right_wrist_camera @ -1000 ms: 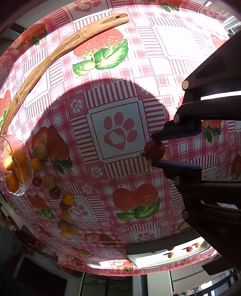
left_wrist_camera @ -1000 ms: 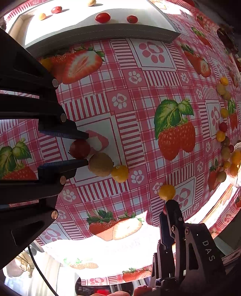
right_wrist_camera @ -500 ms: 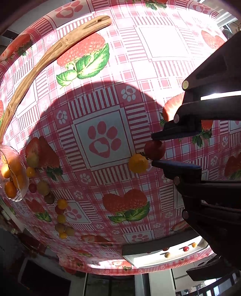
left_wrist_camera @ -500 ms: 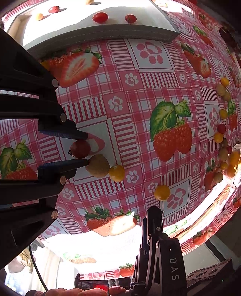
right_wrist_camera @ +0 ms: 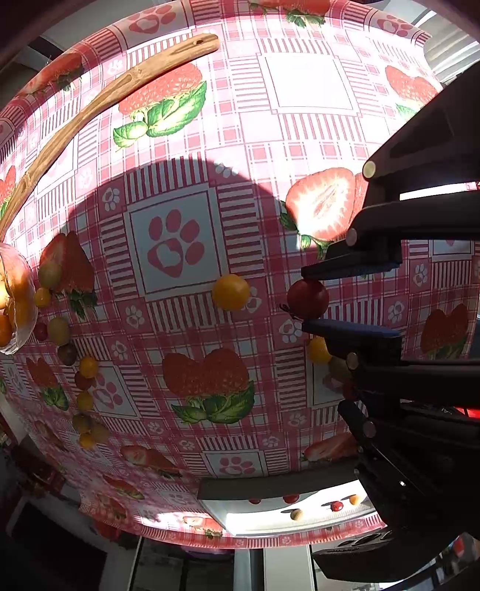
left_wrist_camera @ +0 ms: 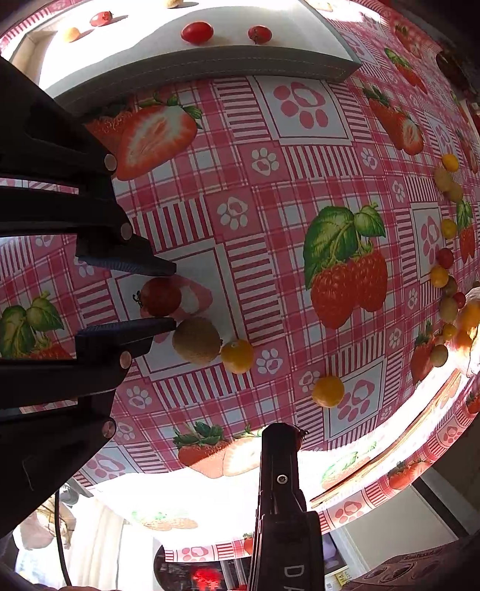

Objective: Organize fruits
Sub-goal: 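Carry both red tomatoes over the white tray and open both grippers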

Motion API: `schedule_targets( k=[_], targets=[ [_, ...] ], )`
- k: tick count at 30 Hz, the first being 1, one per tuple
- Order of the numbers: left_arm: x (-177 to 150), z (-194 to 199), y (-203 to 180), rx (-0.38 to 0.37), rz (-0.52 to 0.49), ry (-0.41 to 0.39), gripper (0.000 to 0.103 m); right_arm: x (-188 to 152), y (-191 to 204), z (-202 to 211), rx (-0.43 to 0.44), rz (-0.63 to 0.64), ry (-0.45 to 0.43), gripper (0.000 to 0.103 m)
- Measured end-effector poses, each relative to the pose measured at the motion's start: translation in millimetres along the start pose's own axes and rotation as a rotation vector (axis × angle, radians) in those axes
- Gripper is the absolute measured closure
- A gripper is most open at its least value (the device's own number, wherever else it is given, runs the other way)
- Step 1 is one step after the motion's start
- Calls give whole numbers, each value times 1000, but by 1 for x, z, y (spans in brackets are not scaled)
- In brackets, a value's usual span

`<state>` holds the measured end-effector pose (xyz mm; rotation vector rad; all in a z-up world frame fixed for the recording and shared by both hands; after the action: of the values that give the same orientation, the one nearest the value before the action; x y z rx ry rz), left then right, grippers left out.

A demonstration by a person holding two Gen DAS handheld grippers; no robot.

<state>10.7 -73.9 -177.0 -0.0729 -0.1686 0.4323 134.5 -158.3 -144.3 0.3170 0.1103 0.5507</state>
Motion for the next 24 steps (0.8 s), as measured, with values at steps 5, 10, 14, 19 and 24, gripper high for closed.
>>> schedule_targets(
  k=[5,10,14,19,24],
  targets=[
    [0,1,-4,1,-12,-15,81,-1,-1,1,-4,-1,0,79],
    [9,11,-5,-41,0,-38,81,-5,-1,4,-9,8,-1,79],
    [13,28,4,-53,17,-66,81,-6,2,7,-9,22,-4,79],
    [10,45,26,-50,52,-96,81,-4,14,10,-7,48,-3,79],
    [5,59,53,-29,101,-125,81,0,39,10,-5,102,1,79]
  ],
)
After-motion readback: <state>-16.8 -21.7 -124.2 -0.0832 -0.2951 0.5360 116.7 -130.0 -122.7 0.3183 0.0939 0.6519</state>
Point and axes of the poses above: each gripper's, at about its wrist camera, not at the fingertips, and z roughly against the way its jaws point, y to its left, x to its top, the point moved 2 cm from there along -z, roughly the way its jaws point, and after that the axes turned 5 degrees about x, right-handed, at the moved point
